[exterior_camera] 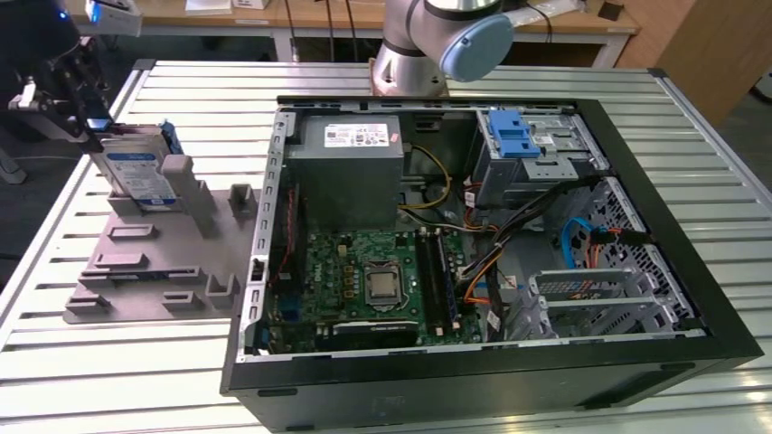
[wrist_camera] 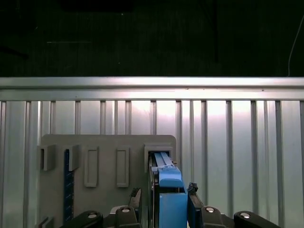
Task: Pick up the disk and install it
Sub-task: 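Pick up the disk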
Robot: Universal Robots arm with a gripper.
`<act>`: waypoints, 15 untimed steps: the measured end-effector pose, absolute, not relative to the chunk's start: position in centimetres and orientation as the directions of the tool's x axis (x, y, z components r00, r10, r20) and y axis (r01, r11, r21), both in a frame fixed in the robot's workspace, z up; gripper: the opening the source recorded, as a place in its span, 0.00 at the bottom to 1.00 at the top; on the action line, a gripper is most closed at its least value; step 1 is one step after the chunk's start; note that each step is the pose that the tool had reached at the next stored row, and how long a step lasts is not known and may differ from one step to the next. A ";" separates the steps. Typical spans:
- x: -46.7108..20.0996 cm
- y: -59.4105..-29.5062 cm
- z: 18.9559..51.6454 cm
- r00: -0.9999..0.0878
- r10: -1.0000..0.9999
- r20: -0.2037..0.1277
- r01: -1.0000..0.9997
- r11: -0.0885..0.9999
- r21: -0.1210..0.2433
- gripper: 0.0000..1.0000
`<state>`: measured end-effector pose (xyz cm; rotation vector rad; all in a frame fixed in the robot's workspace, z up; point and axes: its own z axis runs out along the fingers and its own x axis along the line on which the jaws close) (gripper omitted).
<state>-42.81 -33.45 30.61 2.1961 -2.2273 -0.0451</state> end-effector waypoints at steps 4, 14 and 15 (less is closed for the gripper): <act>-42.8 -33.5 30.2 -0.012 -1.000 -0.011 -0.999 0.012 0.030 0.49; -42.8 -33.5 29.5 -0.010 -1.000 -0.011 -0.999 0.010 0.030 0.40; -42.8 -33.5 29.5 -0.010 -1.000 -0.011 -1.000 0.010 0.030 0.40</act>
